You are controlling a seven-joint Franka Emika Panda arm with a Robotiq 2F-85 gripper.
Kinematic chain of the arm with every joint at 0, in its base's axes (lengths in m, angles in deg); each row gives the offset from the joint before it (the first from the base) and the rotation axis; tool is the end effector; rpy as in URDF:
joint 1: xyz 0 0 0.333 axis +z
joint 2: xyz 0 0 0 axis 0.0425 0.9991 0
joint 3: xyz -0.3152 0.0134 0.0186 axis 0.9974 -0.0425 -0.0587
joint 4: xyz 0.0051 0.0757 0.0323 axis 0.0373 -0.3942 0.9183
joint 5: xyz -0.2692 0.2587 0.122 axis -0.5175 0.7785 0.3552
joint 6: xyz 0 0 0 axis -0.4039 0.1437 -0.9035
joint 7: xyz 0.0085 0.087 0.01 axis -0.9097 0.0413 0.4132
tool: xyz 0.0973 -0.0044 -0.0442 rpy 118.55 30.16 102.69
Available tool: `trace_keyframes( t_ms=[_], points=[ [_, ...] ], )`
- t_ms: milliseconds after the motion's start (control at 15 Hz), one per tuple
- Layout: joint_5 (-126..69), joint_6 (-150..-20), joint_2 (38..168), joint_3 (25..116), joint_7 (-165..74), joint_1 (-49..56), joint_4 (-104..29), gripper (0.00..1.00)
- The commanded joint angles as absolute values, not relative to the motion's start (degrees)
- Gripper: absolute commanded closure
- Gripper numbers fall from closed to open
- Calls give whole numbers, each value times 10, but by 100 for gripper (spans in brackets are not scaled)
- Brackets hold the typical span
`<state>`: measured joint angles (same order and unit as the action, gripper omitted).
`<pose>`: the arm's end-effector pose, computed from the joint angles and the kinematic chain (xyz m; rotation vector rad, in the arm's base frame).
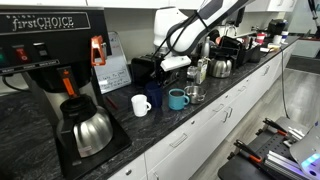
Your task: Move the dark blue cup to the right
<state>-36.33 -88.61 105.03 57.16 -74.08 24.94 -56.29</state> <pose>0.5344 0.3295 0.3329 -3.1143 -0.1509 -0.2651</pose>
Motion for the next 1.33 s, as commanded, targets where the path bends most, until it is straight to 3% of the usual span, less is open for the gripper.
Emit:
trace_keyframes(
  t_ms=[0,1267],
  points=[
    [-325,-902,1035,567,-734,241,-574,99],
    [-298,-891,920,606,-823,182,-631,99]
  ],
)
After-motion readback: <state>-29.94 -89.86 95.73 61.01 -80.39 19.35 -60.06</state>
